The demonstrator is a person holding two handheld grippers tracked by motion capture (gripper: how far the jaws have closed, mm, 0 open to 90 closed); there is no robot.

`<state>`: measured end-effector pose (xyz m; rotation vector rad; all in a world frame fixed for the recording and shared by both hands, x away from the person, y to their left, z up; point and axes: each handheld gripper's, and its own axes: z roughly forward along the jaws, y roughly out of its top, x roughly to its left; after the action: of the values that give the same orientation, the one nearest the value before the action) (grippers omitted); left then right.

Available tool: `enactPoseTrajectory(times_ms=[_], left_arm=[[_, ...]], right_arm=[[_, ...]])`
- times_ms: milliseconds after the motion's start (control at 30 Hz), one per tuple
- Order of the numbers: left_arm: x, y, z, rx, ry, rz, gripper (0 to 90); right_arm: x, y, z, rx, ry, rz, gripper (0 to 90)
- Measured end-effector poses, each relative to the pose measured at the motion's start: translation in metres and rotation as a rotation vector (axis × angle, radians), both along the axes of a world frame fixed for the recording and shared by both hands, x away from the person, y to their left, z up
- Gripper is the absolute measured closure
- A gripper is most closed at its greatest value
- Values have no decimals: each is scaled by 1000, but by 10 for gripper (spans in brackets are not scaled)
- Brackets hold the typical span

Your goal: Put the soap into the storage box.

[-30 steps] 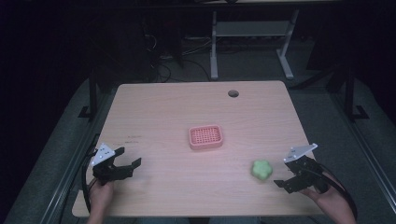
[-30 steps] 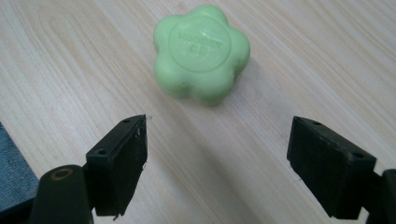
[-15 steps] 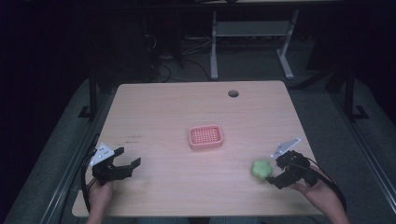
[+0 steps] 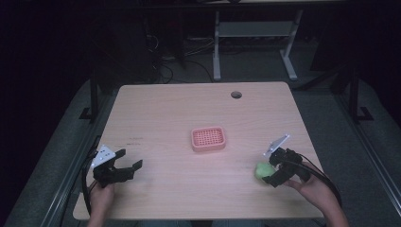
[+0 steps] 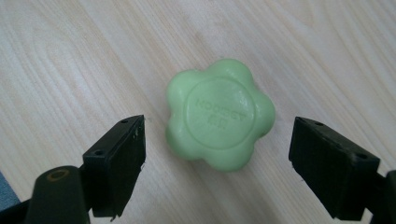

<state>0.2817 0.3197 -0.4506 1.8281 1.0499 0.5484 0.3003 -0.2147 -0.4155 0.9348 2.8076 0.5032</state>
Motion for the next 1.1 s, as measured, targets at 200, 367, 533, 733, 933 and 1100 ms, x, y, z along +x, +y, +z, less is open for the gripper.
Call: enactPoseTrajectory(times_ms=[200, 367, 533, 733, 933, 1100], left_arm=[[0, 0, 0, -2, 1, -1, 141], [0, 0, 0, -1, 1, -2, 141], [0, 0, 0, -1, 2, -2, 141], [0, 0, 0, 0, 5, -4, 141], [0, 0, 0, -3, 4, -4, 141], [0, 0, 0, -3, 3, -4, 141]], right_arm=[[7, 7, -6, -19, 15, 11, 178], [12, 12, -11, -44, 32, 19, 178], [15, 15, -17, -63, 38, 22, 178], [18, 17, -22, -86, 54, 15, 181], [20, 19, -25, -99, 62, 16, 201], [21, 19, -27, -105, 67, 13, 207]])
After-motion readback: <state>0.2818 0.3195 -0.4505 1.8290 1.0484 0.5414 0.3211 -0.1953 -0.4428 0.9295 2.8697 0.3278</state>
